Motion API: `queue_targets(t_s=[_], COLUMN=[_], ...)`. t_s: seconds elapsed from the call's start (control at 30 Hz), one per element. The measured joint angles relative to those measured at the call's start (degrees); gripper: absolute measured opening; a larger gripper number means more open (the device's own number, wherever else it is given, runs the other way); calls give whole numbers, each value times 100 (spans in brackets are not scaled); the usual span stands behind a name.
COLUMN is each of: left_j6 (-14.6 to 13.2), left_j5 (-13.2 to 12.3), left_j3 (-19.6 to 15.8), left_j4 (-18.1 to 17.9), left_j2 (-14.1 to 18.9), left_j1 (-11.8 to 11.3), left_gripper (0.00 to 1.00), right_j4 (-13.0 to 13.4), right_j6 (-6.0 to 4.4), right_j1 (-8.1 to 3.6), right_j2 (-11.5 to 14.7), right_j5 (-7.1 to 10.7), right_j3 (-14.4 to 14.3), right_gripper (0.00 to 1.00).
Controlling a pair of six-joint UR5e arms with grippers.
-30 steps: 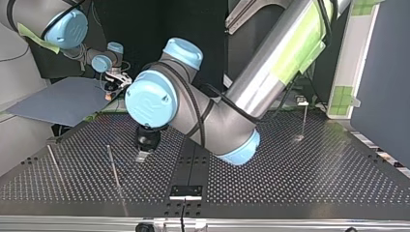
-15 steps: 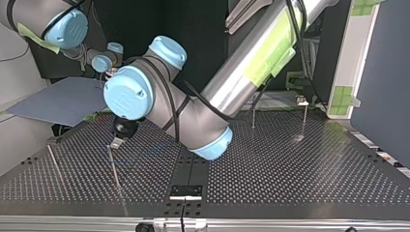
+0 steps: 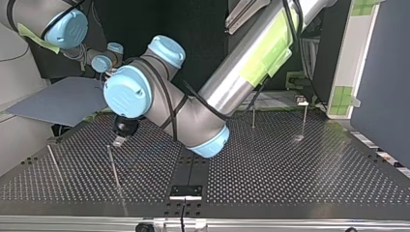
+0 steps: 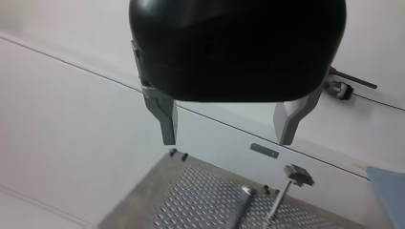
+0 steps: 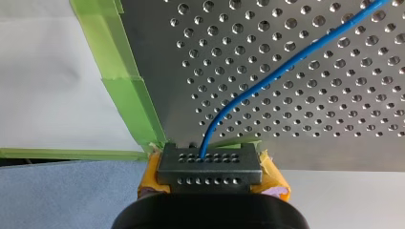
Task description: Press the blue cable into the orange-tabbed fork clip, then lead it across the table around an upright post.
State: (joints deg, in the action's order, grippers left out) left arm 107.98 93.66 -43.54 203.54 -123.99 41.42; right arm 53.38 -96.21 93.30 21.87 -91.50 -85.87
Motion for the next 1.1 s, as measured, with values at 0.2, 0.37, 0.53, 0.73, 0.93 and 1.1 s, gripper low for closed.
queue_targets(t_s=[0.2,0.37,0.53,0.73,0.93,1.1], left_j6=[-37,-66,-220,-336,-547,-654], left_j5=[15,21,87,196,404,443], left_j3=[-264,-308,-309,-311,-311,-314], left_j4=[-60,-118,-184,-269,-382,-372], left_j2=[3,1,2,3,3,5], left_j1=[-9,-9,-9,7,16,28], left_gripper=[100,100,100,100,100,100], right_j4=[-1,-1,-2,-3,-5,-9], right_j6=[-1,-2,1,3,-2,1], right_j1=[0,0,0,0,0,5], right_j2=[-1,1,1,0,-1,0], right_j5=[0,0,0,0,0,0], right_j3=[3,3,3,4,3,3], right_gripper=[0,0,0,0,0,0])
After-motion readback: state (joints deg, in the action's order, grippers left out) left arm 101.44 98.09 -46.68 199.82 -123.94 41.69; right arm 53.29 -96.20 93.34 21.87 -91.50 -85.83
